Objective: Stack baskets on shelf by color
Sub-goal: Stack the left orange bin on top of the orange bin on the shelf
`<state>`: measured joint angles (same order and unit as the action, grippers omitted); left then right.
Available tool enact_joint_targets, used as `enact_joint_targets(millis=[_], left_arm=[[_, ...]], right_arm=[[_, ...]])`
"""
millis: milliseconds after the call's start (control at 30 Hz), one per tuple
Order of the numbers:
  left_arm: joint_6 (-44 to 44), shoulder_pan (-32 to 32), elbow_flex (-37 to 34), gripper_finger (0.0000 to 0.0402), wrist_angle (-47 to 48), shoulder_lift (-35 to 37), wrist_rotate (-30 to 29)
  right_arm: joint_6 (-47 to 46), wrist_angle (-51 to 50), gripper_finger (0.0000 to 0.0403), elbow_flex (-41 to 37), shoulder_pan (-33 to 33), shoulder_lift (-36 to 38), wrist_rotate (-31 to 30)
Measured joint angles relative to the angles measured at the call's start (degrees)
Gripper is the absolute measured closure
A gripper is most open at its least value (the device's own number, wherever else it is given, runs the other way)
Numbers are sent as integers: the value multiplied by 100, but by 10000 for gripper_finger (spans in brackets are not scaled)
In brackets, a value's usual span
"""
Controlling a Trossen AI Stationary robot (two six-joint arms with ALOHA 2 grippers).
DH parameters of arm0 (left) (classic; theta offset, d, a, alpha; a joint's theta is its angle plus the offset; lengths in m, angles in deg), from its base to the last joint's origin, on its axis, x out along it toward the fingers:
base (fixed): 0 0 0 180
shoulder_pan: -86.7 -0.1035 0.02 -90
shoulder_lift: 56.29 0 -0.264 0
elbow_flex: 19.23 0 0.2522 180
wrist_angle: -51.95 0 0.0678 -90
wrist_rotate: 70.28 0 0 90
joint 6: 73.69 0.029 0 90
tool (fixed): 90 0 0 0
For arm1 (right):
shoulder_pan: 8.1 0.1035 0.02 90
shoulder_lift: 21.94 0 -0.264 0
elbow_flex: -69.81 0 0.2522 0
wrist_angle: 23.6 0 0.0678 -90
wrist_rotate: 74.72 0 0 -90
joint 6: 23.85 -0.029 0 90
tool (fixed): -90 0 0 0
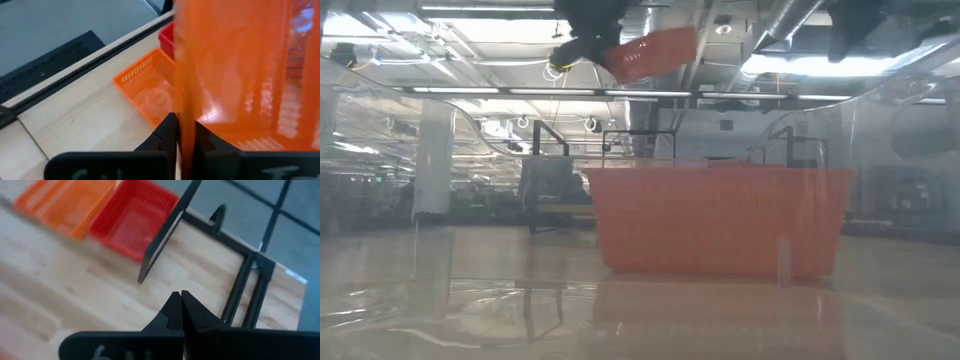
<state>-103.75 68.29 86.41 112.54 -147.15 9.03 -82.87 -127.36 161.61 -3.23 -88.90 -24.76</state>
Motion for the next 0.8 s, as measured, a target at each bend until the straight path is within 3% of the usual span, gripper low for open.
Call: enact_joint_targets(millis=[200,400,700,800], left_arm=[[-148,10,-465,401,-558,-31,71],[-887,49,-943,401,-860,-29,116],[-2605,393,-1153,401,-1447,-248,-1144],[-3170,514,-1153,401,-1482,-533,-1256]], right_arm=[[-215,1,403,-4,-2,295,-358],[-88,0,403,-4,-69,654,-530],[1211,-2,403,-4,-370,1208,-515],[1560,2,403,-4,-392,1346,-486]])
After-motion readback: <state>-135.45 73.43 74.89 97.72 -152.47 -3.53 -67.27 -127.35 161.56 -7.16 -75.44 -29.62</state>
